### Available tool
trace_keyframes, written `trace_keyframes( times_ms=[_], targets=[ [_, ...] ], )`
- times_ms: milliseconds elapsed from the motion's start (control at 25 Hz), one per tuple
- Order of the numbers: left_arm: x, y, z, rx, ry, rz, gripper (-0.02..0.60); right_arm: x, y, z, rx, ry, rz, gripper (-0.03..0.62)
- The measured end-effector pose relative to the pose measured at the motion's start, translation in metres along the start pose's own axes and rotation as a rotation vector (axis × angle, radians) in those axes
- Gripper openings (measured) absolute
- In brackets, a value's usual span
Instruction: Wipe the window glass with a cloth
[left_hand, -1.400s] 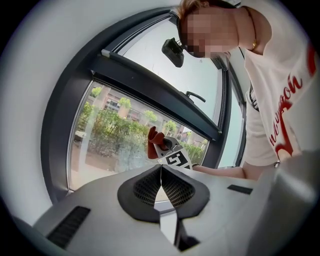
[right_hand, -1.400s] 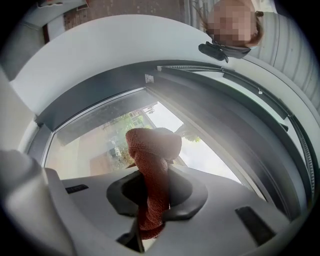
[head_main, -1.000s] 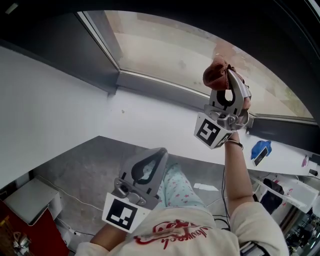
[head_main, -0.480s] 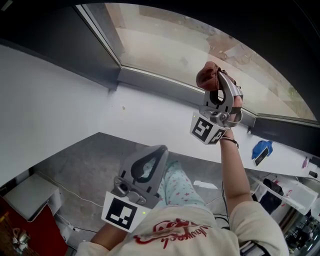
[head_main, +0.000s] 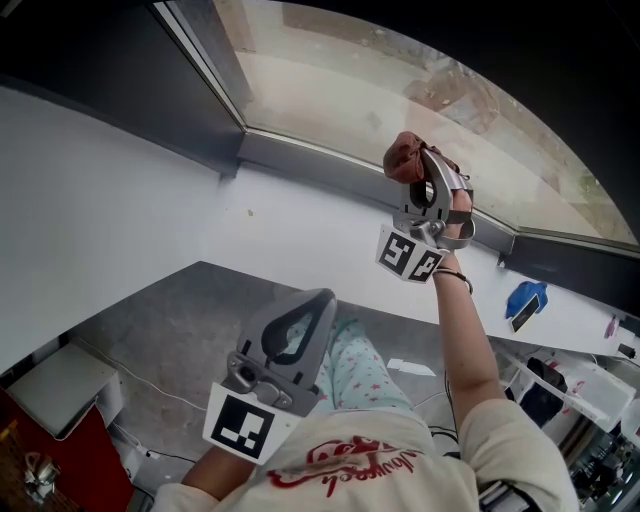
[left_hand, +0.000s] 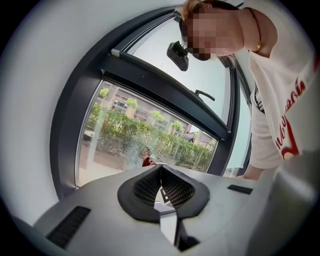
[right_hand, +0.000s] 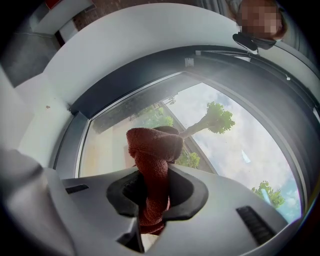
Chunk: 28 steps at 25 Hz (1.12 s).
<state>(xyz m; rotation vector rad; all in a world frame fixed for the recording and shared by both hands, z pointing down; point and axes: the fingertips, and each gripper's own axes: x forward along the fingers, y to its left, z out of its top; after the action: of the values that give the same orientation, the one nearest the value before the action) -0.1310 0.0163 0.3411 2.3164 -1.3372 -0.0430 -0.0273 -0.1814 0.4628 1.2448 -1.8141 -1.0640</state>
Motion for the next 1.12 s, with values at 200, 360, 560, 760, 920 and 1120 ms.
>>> trace_keyframes(
  times_ms=[200,360,560,760,920,1120],
  targets=[
    [-0.002,0.001,0.001,-0.003,-0.002,0.003,0.021,0.002,0.017,-0.007,-0.016,0.015,0.035,0.070],
    [-0.004,0.005,-0.001,-0.004,0.005,0.010,0.021,0.004,0.029,-0.010,-0.018,0.026,0.055,0.071],
    [-0.004,0.006,-0.003,-0.006,0.007,0.014,0.021,0.006,0.047,-0.018,-0.019,0.042,0.092,0.069],
    [-0.002,0.005,-0.004,-0.005,0.015,0.003,0.021,0.009,0.076,-0.031,-0.026,0.071,0.148,0.071],
    [0.001,0.010,-0.006,-0.006,0.019,0.010,0.021,0.013,0.108,-0.046,-0.049,0.103,0.228,0.071],
    [0.001,0.007,-0.001,0.006,0.023,0.011,0.021,0.011,0.119,-0.054,-0.048,0.109,0.241,0.071]
  ],
)
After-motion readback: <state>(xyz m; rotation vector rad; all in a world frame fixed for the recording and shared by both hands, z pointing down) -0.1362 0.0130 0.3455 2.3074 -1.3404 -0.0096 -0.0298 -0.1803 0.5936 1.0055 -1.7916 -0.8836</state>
